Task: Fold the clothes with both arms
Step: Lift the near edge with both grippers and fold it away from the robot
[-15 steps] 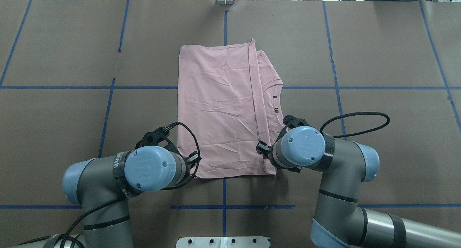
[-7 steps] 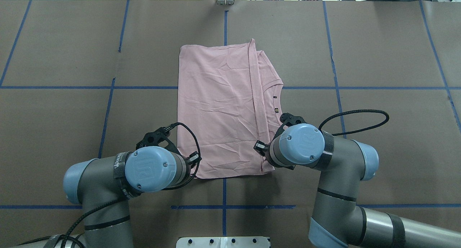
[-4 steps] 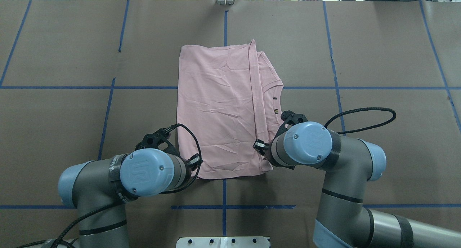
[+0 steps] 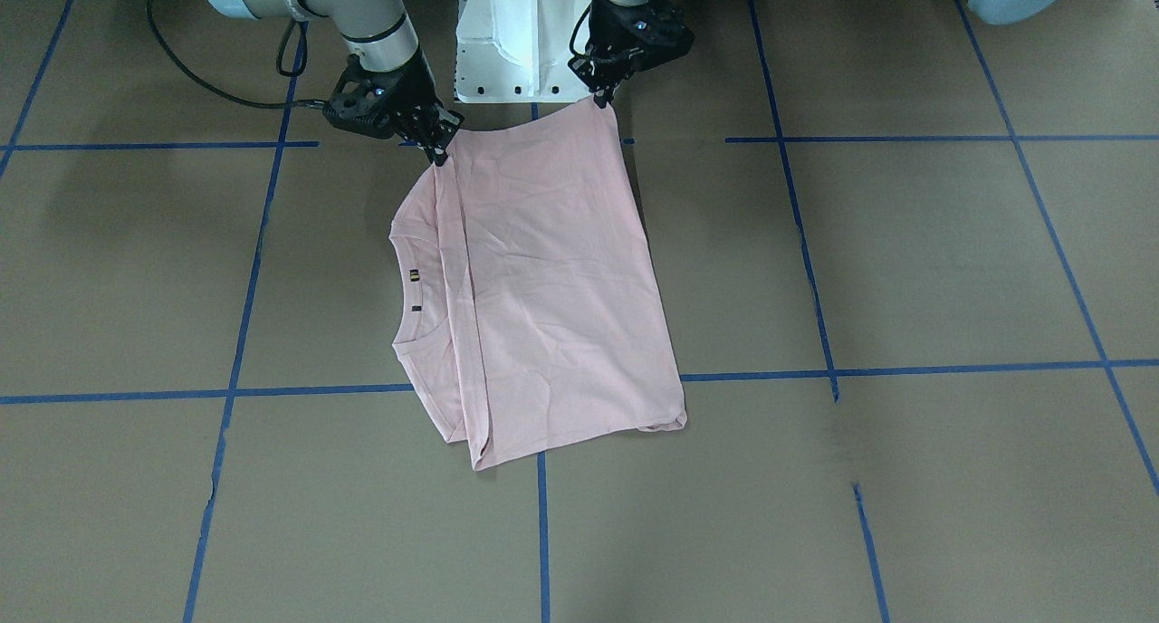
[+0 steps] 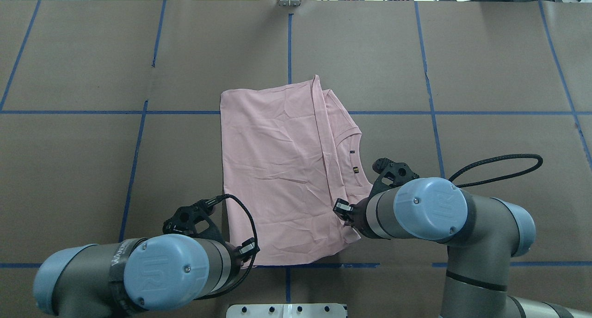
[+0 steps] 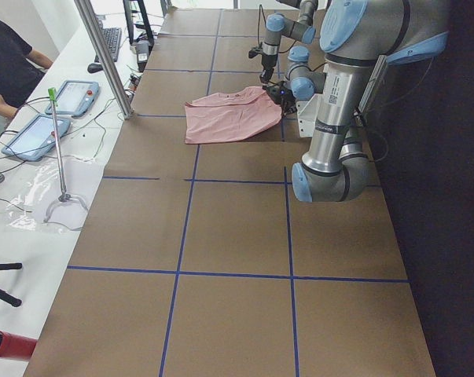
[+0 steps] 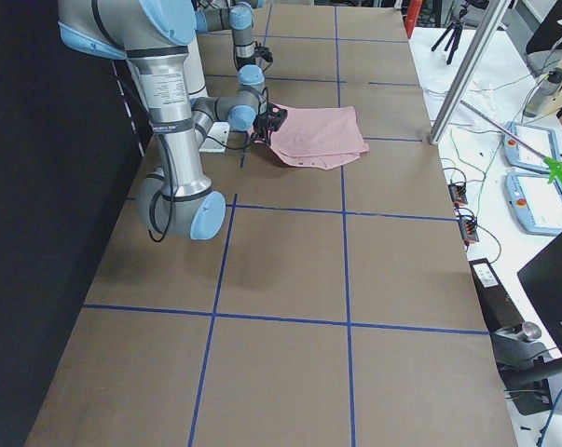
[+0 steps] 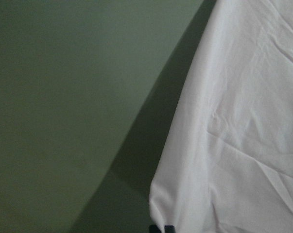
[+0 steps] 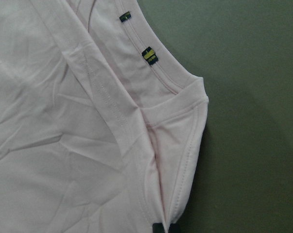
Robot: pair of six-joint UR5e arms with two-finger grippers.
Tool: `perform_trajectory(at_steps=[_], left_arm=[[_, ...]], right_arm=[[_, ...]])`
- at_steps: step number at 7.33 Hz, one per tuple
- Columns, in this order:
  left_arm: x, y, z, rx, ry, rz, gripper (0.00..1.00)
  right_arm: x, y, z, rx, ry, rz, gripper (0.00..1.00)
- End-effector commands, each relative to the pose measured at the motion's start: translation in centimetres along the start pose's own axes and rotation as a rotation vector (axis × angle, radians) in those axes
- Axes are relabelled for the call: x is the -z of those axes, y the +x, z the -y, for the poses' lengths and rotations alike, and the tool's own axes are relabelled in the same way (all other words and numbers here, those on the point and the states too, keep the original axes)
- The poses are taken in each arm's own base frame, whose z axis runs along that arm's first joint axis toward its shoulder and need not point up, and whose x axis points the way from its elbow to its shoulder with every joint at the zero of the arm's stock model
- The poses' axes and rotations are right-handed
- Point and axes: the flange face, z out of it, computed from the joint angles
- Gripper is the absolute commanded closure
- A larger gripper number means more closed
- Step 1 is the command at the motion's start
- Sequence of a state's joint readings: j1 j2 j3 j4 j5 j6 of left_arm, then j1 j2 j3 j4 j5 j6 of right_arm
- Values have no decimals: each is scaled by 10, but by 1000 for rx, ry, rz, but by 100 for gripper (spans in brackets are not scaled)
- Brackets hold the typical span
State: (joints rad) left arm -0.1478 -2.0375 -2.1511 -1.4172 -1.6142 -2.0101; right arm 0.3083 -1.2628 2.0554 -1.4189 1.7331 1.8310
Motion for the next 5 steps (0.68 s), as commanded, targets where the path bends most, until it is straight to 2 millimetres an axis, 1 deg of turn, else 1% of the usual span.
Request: perform_trajectory(at_steps=[1, 2, 3, 4, 5], left_arm=[[10, -2, 1, -1, 3, 8, 100], [15, 4, 11, 11, 18, -10, 100], [22, 12, 35, 40, 51, -32, 100], [32, 20, 65, 59, 90, -59, 100], [42, 30, 86, 1, 119, -89, 100]], right_arm=[[5, -4, -11, 12, -24, 17, 100], [7, -8, -11, 20, -20, 35, 100], [19, -25, 4, 4, 2, 70, 100], [29, -36, 31, -23, 42, 91, 100], [23, -48, 53, -11, 79, 85, 100]])
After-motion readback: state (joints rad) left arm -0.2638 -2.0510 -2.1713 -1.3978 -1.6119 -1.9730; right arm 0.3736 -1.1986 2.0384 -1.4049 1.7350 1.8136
